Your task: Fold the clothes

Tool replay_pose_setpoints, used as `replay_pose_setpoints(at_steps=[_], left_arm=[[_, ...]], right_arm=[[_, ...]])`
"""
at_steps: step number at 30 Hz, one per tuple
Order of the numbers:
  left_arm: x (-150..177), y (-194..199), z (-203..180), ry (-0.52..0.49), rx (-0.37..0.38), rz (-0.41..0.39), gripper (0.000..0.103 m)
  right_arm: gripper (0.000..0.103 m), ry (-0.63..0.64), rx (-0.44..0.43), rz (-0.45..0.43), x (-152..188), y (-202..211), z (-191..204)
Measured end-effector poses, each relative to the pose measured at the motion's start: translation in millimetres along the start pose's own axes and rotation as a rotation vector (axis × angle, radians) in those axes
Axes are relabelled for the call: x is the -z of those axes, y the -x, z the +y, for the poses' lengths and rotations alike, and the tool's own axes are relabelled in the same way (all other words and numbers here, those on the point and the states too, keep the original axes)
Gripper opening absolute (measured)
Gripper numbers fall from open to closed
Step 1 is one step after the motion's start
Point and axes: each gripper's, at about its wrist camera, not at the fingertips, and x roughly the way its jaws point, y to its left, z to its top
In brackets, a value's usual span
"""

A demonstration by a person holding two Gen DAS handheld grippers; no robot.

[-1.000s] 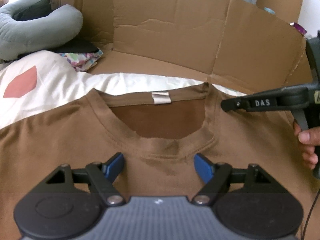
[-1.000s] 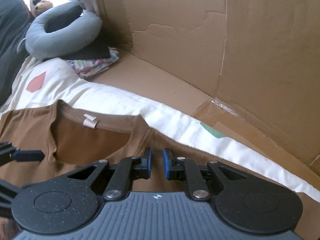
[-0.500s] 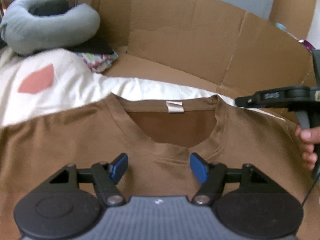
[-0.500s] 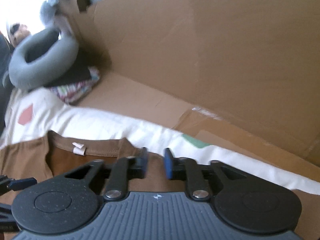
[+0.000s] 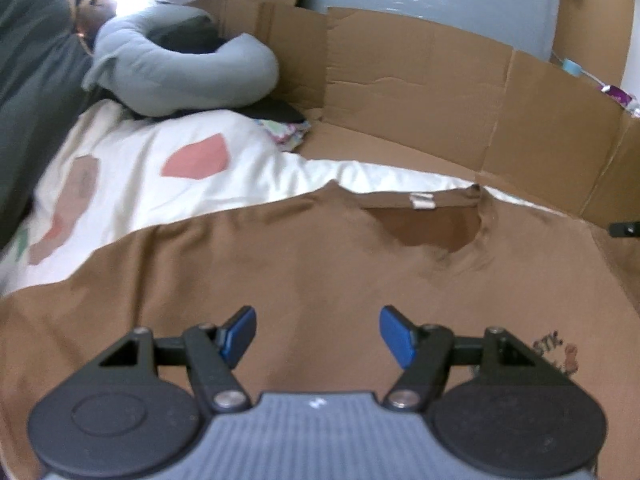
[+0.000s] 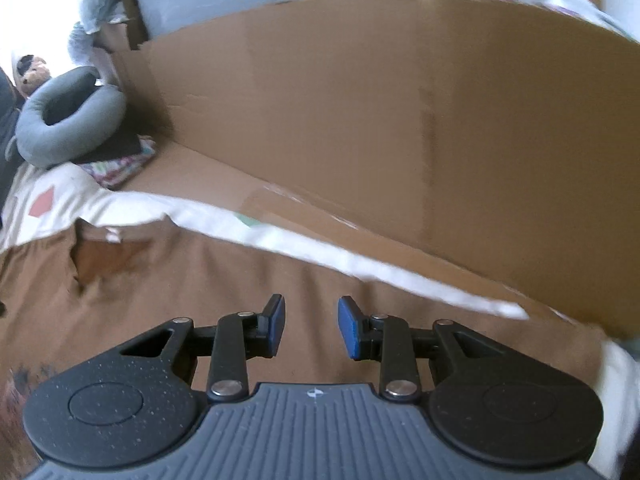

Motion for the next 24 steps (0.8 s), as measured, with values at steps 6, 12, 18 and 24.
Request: replay_pose_setpoints(at_steps=[6, 12, 18, 24], left_arm=[[17.1, 12.1, 17.5, 0.055, -0.023, 0.029, 0.071], [31.7, 16.2, 22.2, 0.071, -0.031, 0.057, 0.071], [33.6, 18.9, 16.3, 0.093, -0.011, 0.059, 0.071], [29.7, 22.1, 1.0, 0.075, 0.019, 0.056, 0.071]], right_arm=[[0.036, -0.014, 0.113, 0.023, 25.4, -0.7, -31.2], [0.035, -0.034, 0.209, 0.033, 35.2, -4.7, -59.6], [0.035, -0.014, 0.331, -0.023, 27.7, 17.4, -70.1], [0.035, -0.036, 0.286, -0.042, 35.6, 49.4, -64.2]])
